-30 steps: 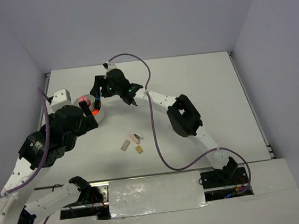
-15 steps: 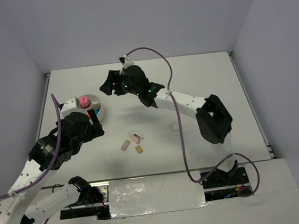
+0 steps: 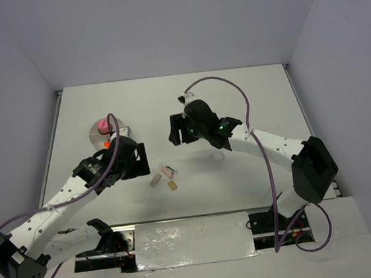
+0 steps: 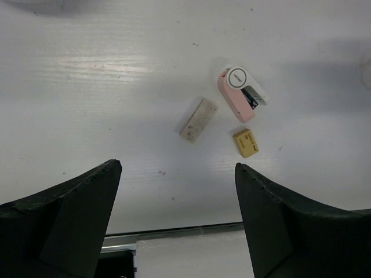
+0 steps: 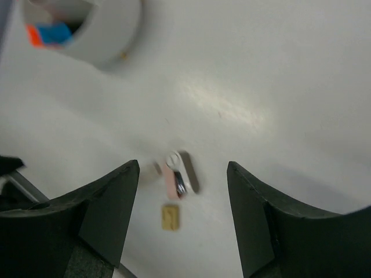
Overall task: Sort the stationery into containers
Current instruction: Pick up the stapler from the center of the board.
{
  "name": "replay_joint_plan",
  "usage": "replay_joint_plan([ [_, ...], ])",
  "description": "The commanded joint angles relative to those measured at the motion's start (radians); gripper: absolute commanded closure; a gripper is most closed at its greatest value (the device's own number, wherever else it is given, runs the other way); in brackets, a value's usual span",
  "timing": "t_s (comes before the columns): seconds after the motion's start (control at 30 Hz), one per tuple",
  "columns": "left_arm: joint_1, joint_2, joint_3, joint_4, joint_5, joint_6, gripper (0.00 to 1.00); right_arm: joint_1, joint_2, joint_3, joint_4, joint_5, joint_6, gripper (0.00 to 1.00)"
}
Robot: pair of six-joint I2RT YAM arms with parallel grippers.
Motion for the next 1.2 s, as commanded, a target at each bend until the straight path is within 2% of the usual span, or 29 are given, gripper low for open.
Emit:
replay_joint_plan([
  [0.0,0.001,0.035,0.024,0.064,0.03,-0.001,0.07,0.034,-0.044,-0.108,-0.053,-0.025,-0.055,0.3],
  [0.03,0.0,0.04,0.033,0.058,0.023,-0.017,0.06,0.046,-0.043,-0.122,-0.045,-0.048,-0.069,0.29],
  [0.07,0.001,0.037,0.048,0.047,0.019,-0.027,0.01,0.063,-0.021,-0.128,-0.045,-0.051,-0.082,0.28],
  [0.23,0.001,0.027,0.102,0.01,-0.001,-0.077,0.01,0.14,0.084,-0.096,-0.048,-0.044,-0.148,0.22],
  [0.43,0.003,0.026,0.163,-0.046,0.011,-0.094,0.01,0.168,0.195,-0.046,-0.044,-0.048,-0.169,0.23],
  [0.63,0.004,0.015,0.225,-0.083,0.014,-0.1,0.01,0.191,0.305,0.013,-0.068,0.054,-0.186,0.26],
  [0.8,0.006,0.01,0.222,-0.096,0.016,-0.104,0.01,0.191,0.368,0.046,-0.053,0.03,-0.188,0.28],
  [0.83,0.007,0.006,0.216,-0.097,0.017,-0.107,0.01,0.192,0.376,0.051,-0.052,0.031,-0.186,0.29],
  [1.0,0.027,-0.006,0.189,-0.066,0.049,-0.152,0.01,0.195,0.365,0.011,-0.004,0.056,-0.174,0.67],
  [1.07,0.04,0.003,0.191,-0.057,0.063,-0.173,0.01,0.195,0.311,-0.03,0.043,0.054,-0.165,0.74],
  [1.17,0.064,0.023,0.209,-0.036,0.102,-0.181,0.01,0.185,0.246,-0.067,0.091,-0.007,-0.165,0.77],
])
